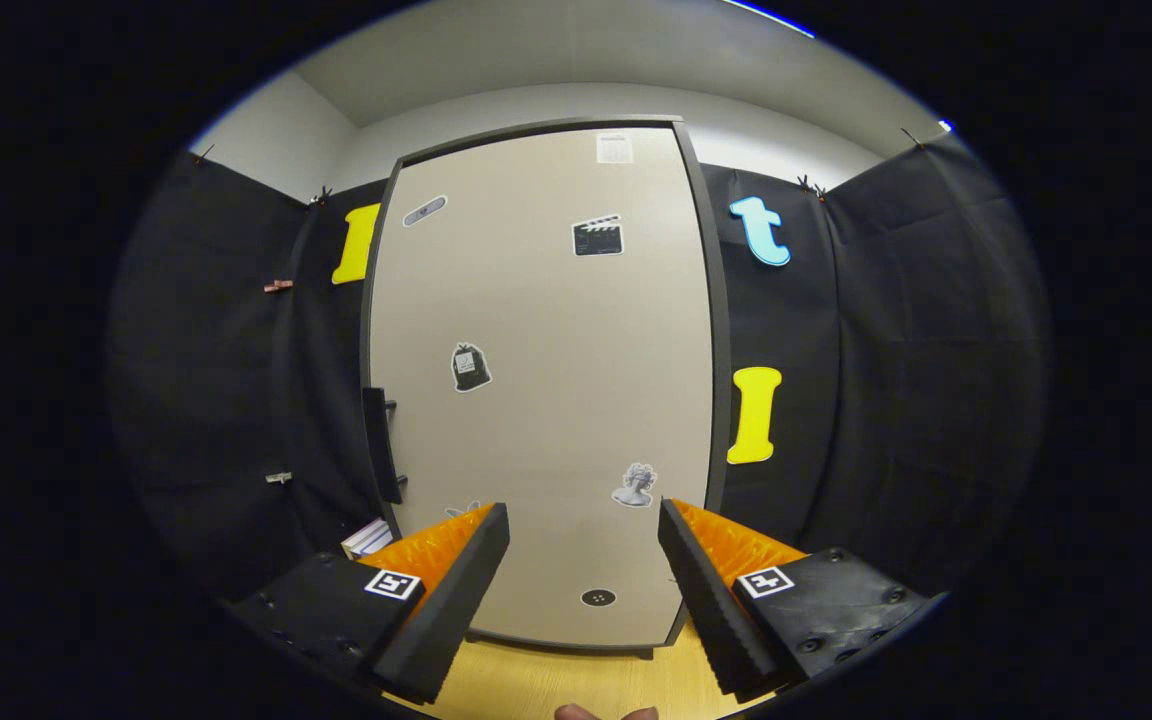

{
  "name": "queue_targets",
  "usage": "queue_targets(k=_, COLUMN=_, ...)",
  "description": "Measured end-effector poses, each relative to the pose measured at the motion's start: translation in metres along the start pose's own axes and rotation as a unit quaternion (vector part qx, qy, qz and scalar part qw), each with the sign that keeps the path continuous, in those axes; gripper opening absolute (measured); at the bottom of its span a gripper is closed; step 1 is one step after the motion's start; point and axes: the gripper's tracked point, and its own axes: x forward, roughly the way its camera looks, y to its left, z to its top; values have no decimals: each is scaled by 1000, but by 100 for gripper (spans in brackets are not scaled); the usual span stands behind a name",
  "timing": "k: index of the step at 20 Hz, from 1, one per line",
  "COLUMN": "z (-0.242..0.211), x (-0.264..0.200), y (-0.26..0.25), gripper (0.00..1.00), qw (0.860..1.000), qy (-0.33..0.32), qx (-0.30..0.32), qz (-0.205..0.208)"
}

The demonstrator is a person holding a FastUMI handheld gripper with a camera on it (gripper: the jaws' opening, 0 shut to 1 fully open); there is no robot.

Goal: Open the shoe cabinet door, grab the shoes and put them into the shoe cabinet, then close the shoe cabinet door.

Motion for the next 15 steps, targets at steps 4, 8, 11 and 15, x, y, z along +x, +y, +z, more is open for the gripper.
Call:
queue_targets(k=4, z=87, x=-18, y=-137, gripper=97, qw=976, qy=-214, qx=-5, qz=-39)
queue_targets(k=8, z=-7, x=-42, y=-287, gripper=98, qw=936, qy=-308, qx=-172, qz=-9)
queue_targets(k=11, z=-166, x=-17, y=-405, gripper=98, qw=973, qy=-157, qx=-167, qz=-19)
queue_targets(k=15, z=-298, x=0, y=-515, gripper=98, qw=991, qy=-52, qx=-106, qz=-64)
